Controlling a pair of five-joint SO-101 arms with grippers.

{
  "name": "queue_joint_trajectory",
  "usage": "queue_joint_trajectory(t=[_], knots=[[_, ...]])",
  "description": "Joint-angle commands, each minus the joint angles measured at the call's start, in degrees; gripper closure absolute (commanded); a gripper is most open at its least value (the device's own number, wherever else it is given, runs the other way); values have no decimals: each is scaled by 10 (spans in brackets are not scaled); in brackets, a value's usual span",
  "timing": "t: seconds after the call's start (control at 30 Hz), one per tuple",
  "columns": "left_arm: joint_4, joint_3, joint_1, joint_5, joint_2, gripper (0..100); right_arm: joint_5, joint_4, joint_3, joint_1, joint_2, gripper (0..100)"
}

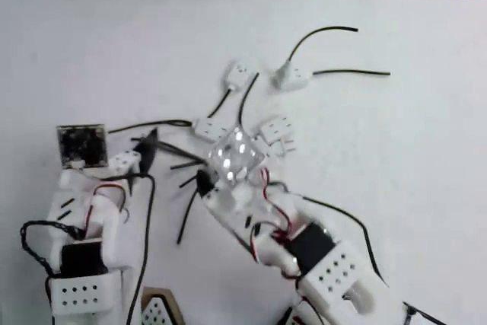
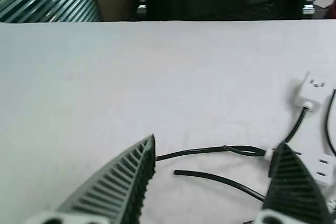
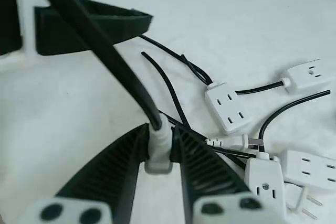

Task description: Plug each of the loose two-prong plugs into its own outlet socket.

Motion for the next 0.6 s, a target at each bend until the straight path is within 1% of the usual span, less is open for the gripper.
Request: queue_joint_trajectory(t=[0.0,0.23,0.37,0.47,0.57], knots=[[7,-41,53,5,-8,669,-4,-12,11,-13,-28,981],[130,-127,157,3,-8,669,-5,-12,27,-11,-28,981],[166,-142,215,2,-8,669,-5,-12,31,-10,-28,981],[176,-142,233,1,-8,669,-5,-12,31,-6,-28,981],[185,-142,234,1,-8,669,-5,-12,31,7,-28,981]])
